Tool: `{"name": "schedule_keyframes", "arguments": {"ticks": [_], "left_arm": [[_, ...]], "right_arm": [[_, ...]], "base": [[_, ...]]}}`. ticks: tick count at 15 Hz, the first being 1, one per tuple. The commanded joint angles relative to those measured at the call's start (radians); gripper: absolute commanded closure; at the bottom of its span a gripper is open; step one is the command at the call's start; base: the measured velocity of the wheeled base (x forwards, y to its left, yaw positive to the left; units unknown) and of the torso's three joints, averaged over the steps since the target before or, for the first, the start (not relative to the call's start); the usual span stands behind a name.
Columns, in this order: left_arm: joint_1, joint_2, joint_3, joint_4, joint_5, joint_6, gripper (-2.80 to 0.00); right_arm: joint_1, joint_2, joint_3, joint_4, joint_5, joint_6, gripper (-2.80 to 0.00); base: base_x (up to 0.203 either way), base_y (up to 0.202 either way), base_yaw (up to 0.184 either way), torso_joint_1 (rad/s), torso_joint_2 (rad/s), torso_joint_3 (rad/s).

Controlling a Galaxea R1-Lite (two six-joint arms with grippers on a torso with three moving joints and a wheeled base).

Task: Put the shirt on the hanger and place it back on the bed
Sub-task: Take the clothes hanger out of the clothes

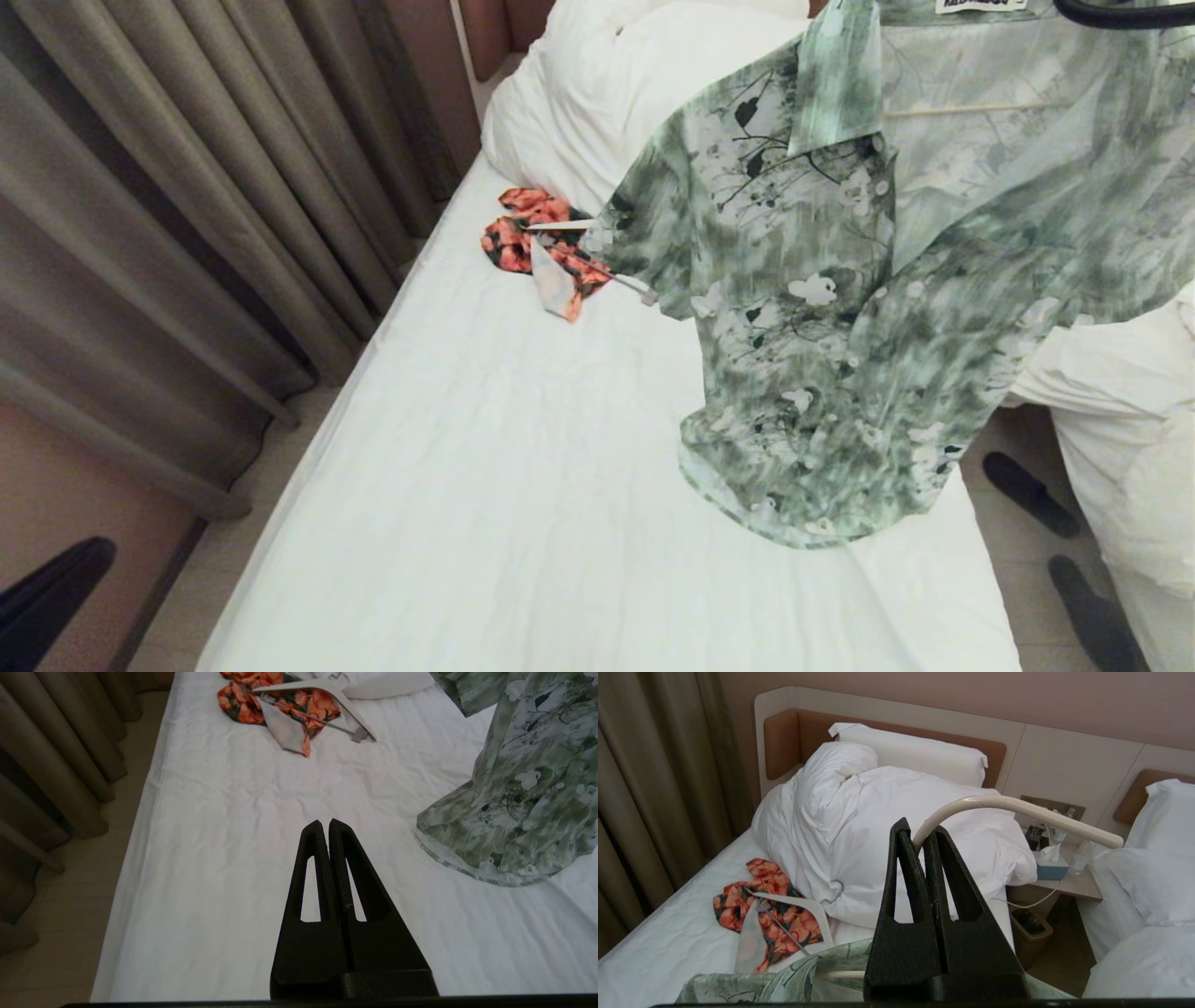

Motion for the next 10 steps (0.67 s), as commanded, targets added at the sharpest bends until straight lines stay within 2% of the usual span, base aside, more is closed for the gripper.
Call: {"name": "schedule_keyframes", "arguments": {"ticks": [1,10], "left_arm": [[0.002,-0.011,-0.001,-0.003,0.004,0.000,0.00],[0.002,-0.008,-0.013,-0.003,0.003,0.002,0.00]], "right_arm": [[0.001,0.005,-0.003,-0.002,-0.001,-0.003,0.00],[0.002,-0.011,-0.002,-0.002,0.008,-0.003,0.00]], "base": [[0.000,0.000,0.000,0.000,0.00,0.000],[0.000,0.000,0.000,0.000,0.00,0.000]]}}
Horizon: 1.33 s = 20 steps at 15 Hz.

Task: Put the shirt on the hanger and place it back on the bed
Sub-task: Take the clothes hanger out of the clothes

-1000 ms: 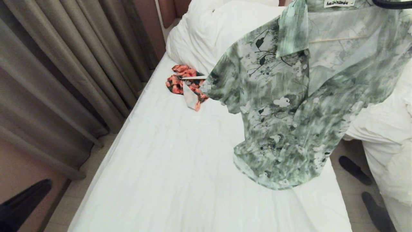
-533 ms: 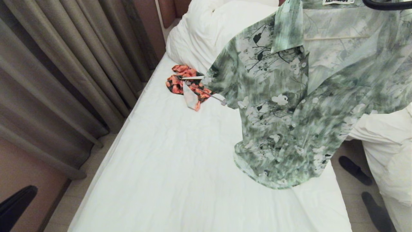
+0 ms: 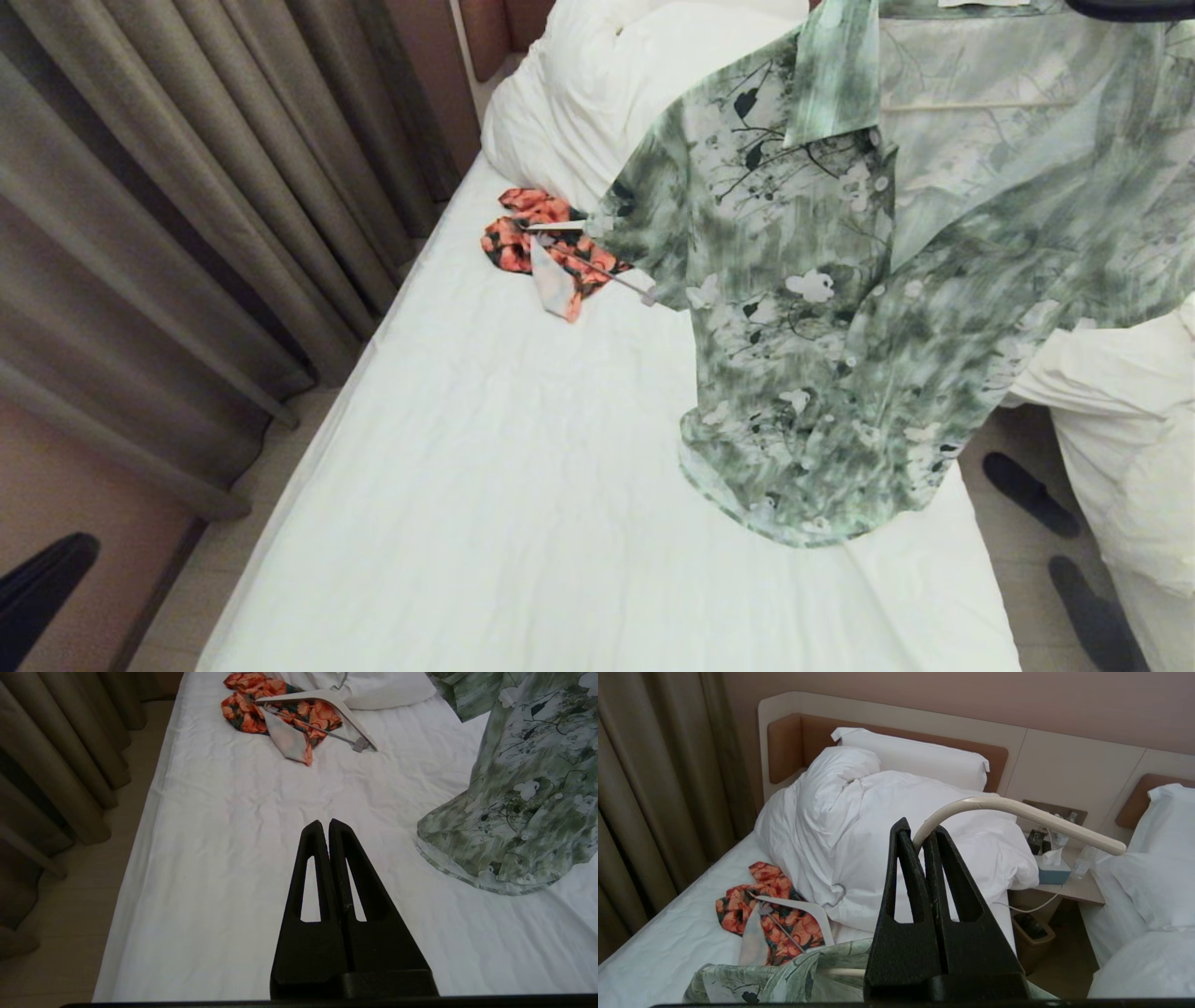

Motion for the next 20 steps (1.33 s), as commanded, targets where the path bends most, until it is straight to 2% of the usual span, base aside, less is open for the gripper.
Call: {"name": "schedule_keyframes", "arguments": {"ticks": [1,11,16,20], "left_arm": [[-0.001,0.009,-0.005,-0.002,-0.005,0.001,0.00],[-0.011,0.086,-0.052,0.040,-0.018,0.004,0.00],[-0.012,0.268,-0.162,0.029,-0.114,-0.018,0.00],[-0.059,0.516,-0.277,-0.051,-0.137,-0.077,0.00]], "right_arm": [[0.001,-0.008,0.000,-0.001,0.005,-0.001,0.00],[0.004,-0.004,0.000,0.006,0.041,0.046,0.00],[0.018,-0.002,0.004,0.049,0.080,0.150,0.00],[0.013,-0.003,0.021,0.078,0.091,0.264,0.00]], "base": [[0.000,0.000,0.000,0.000,0.00,0.000],[0.000,0.000,0.000,0.000,0.00,0.000],[0.000,0.000,0.000,0.000,0.00,0.000],[0.000,0.000,0.000,0.000,0.00,0.000]]}}
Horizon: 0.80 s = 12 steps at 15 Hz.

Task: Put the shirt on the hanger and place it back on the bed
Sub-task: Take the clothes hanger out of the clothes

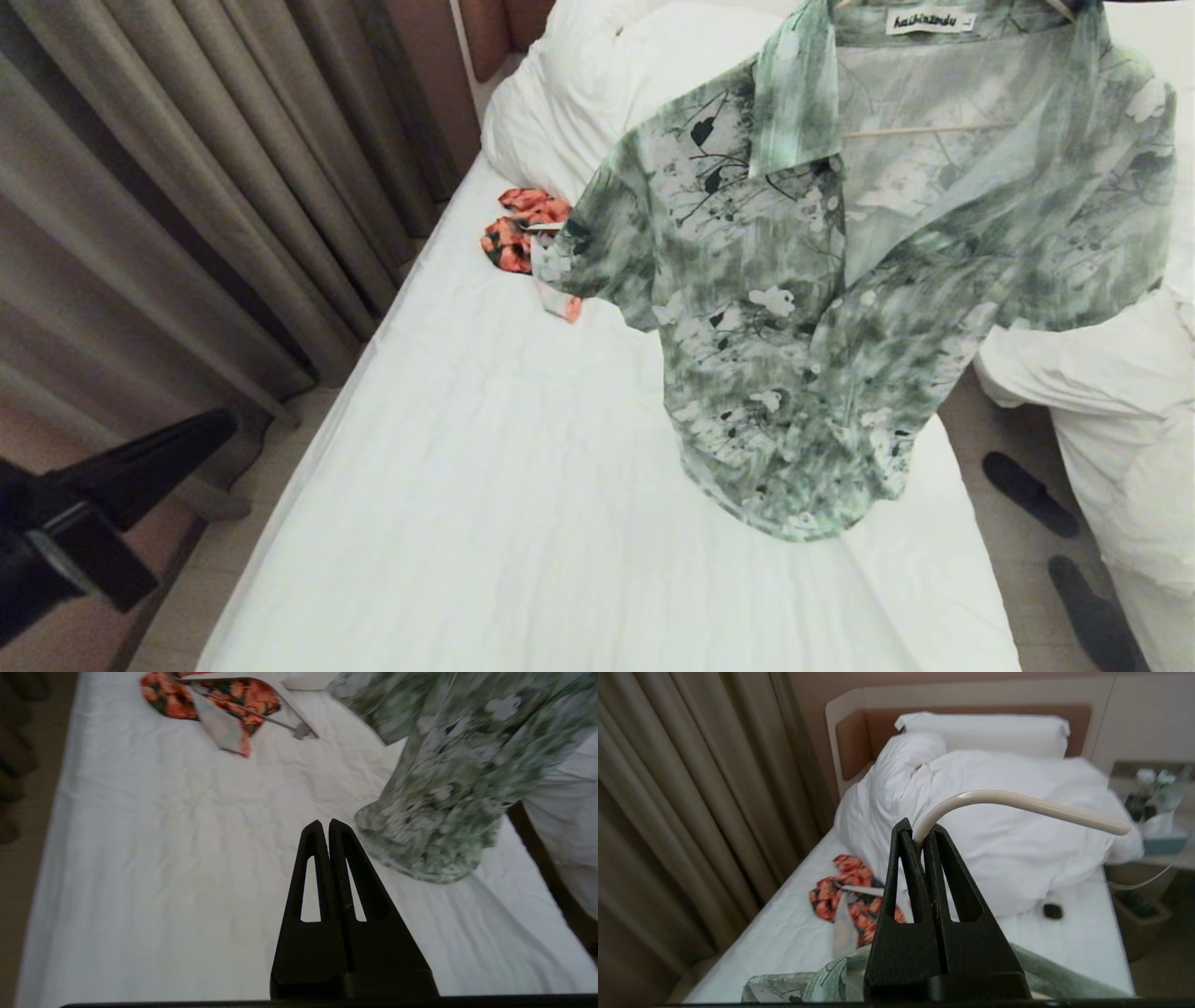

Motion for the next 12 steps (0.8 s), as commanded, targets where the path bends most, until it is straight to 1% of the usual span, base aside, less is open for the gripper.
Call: {"name": "schedule_keyframes", "arguments": {"ticks": [1,2,4,6,9,11,12], "left_arm": [[-0.041,0.197,-0.059,-0.045,0.000,-0.009,0.00],[-0.064,0.268,-0.090,-0.082,-0.001,-0.014,0.00],[-0.104,0.403,-0.165,-0.170,0.000,-0.021,0.00],[-0.145,0.527,-0.283,-0.239,0.000,-0.025,0.00],[-0.212,0.665,-0.439,-0.266,-0.003,-0.035,0.00],[-0.262,0.753,-0.519,-0.269,-0.015,-0.068,0.00],[-0.292,0.798,-0.552,-0.269,-0.037,-0.084,0.00]], "right_arm": [[-0.005,0.012,0.004,0.015,-0.002,0.012,0.00],[-0.006,0.029,0.004,0.021,-0.002,0.030,0.00],[-0.005,0.060,0.005,0.023,-0.003,0.040,0.00],[-0.005,0.096,0.004,0.020,-0.005,0.041,0.00],[-0.005,0.138,0.003,0.013,-0.005,0.043,0.00],[-0.005,0.146,0.002,0.013,-0.003,0.044,0.00],[-0.005,0.147,-0.002,0.013,-0.002,0.044,0.00]], "base": [[0.000,0.000,0.000,0.000,0.00,0.000],[0.000,0.000,0.000,0.000,0.00,0.000],[0.000,0.000,0.000,0.000,0.00,0.000],[0.000,0.000,0.000,0.000,0.00,0.000],[0.000,0.000,0.000,0.000,0.00,0.000],[0.000,0.000,0.000,0.000,0.00,0.000],[0.000,0.000,0.000,0.000,0.00,0.000]]}}
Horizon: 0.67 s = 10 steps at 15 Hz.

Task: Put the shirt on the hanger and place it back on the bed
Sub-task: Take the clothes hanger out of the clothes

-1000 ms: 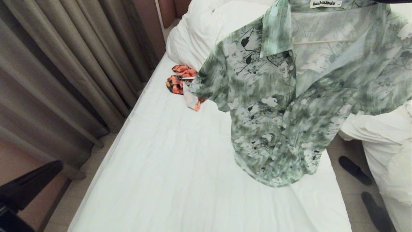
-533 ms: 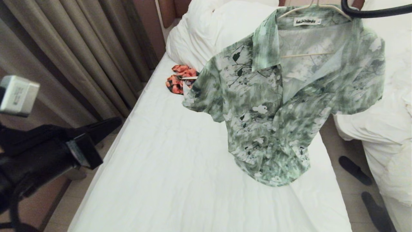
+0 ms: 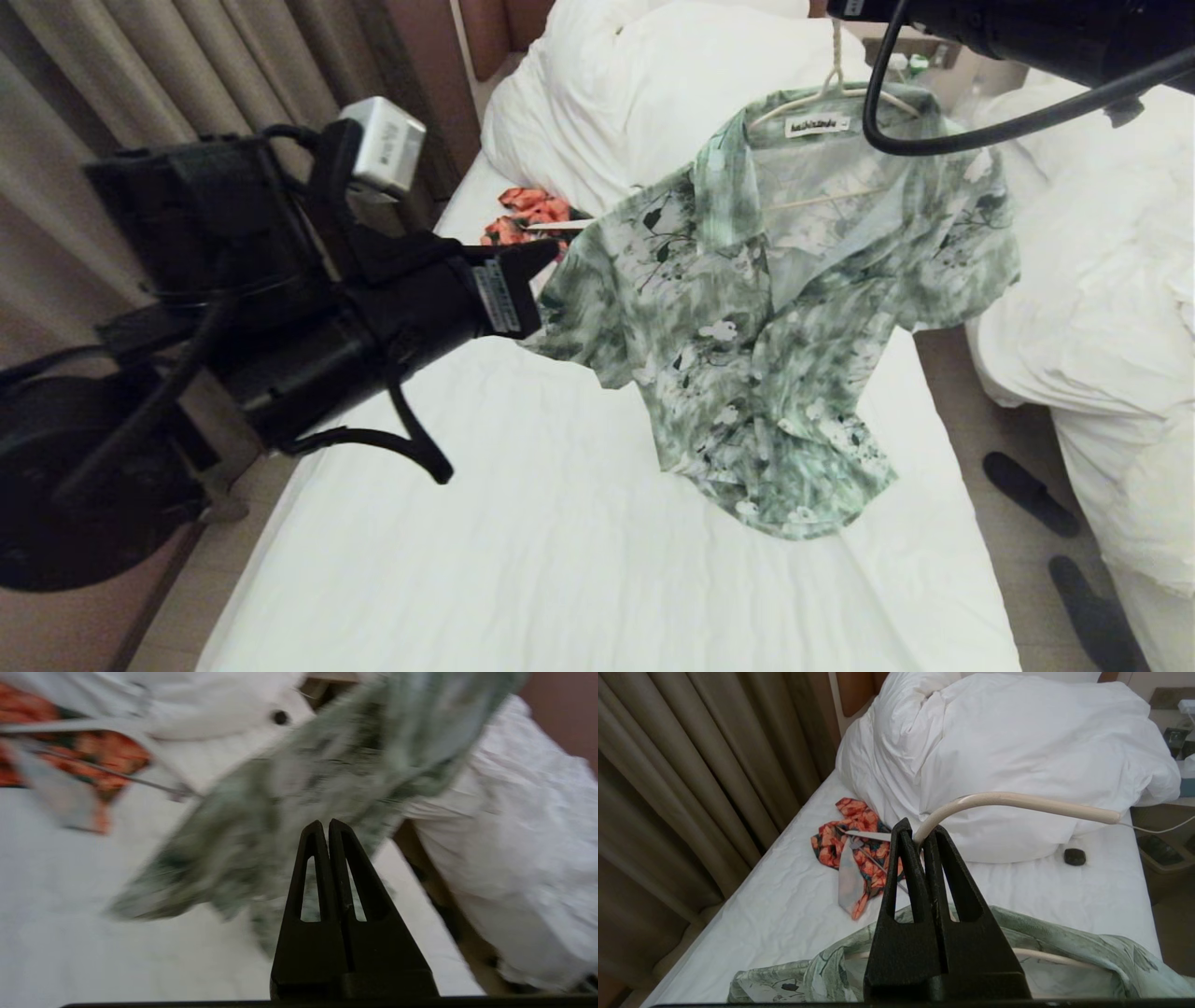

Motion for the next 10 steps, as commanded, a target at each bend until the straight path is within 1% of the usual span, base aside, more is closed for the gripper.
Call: {"name": "schedule_keyframes", "arguments": {"ticks": [1,3,5,6,8,10], "left_arm": [[-0.062,0.140,-0.064,-0.004,-0.029,-0.021,0.00],[-0.123,0.213,-0.134,-0.005,-0.046,-0.039,0.00],[-0.153,0.240,-0.192,-0.004,-0.054,-0.055,0.00],[-0.159,0.258,-0.223,-0.002,-0.065,-0.060,0.00],[-0.163,0.298,-0.274,-0.002,-0.092,-0.062,0.00],[-0.163,0.329,-0.330,0.000,-0.102,-0.060,0.00]], "right_arm": [[-0.001,0.010,-0.004,-0.002,-0.001,-0.001,0.00],[-0.003,0.010,-0.004,-0.002,0.000,-0.001,0.00],[-0.003,0.010,-0.003,-0.002,0.000,0.007,0.00],[-0.002,0.009,-0.003,-0.002,0.003,0.027,0.00],[-0.001,0.004,-0.003,-0.001,0.011,0.041,0.00],[0.000,0.000,-0.003,0.001,0.011,0.047,0.00]], "base": [[0.000,0.000,0.000,0.000,0.00,0.000],[0.000,0.000,0.000,0.000,0.00,0.000],[0.000,0.000,0.000,0.000,0.00,0.000],[0.000,0.000,0.000,0.000,0.00,0.000],[0.000,0.000,0.000,0.000,0.00,0.000],[0.000,0.000,0.000,0.000,0.00,0.000]]}}
